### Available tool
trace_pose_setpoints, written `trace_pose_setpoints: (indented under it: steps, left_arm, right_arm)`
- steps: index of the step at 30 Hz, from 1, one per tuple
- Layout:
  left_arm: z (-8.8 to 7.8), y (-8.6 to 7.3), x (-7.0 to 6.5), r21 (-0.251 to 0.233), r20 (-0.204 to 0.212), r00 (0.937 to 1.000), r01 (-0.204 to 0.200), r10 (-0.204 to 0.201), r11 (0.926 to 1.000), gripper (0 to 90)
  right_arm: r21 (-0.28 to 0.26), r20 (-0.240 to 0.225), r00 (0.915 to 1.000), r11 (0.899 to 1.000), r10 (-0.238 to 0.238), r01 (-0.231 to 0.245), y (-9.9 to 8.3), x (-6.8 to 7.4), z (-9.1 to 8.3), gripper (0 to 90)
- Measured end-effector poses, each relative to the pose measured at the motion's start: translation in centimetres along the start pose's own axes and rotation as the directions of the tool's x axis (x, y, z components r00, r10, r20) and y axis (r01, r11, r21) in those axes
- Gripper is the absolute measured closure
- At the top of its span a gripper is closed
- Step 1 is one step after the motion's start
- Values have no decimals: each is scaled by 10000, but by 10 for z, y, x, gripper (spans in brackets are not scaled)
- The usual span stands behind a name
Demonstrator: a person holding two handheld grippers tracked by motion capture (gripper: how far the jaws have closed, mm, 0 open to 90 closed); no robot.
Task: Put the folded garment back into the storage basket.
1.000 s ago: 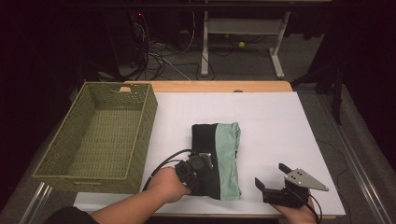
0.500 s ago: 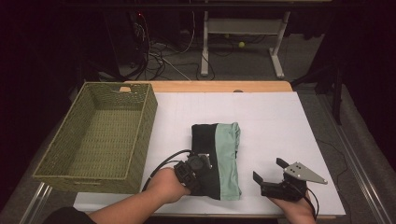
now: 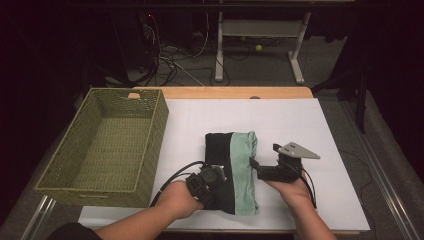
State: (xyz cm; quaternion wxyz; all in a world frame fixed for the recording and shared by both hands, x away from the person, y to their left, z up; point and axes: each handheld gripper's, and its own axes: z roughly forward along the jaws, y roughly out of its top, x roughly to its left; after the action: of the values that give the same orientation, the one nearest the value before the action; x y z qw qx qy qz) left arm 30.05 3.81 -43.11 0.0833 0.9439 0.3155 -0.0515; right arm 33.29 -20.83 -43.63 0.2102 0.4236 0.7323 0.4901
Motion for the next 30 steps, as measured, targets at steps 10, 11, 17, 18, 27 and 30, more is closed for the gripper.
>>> trace_pose_setpoints:
  steps: [10, 11, 17, 18, 27, 30]
  left_arm:
    - [2, 0, -1, 54, -78, 10000, -22, 23, 10000, 741]
    - [2, 0, -1, 20, -65, 10000, 9, -8, 10000, 741]
    - [1, 0, -1, 102, -20, 10000, 30, -29, 9999, 741]
    - [1, 0, -1, 119, -3, 10000, 13, -13, 9999, 741]
    - [5, 2, -1, 243, -1, 9999, -125, 125, 9996, 739]
    - [5, 2, -1, 271, 43, 9999, -146, 145, 9995, 739]
  right_arm:
    - [487, 67, 9988, 9976, 479, -482, 24, -10, 39, 27]
    - [569, 80, 9986, 9970, 527, -531, 24, -11, 41, 27]
    - [796, 70, 9958, 9927, 909, -912, 28, -12, 52, 42]
    - [828, 36, 9951, 9916, 990, -989, 27, -12, 53, 43]
    - [1424, 27, 9833, 9732, 1821, -1807, 14, -18, 57, 42]
    - [1612, 41, 9823, 9693, 1873, -1855, 9, -19, 58, 33]
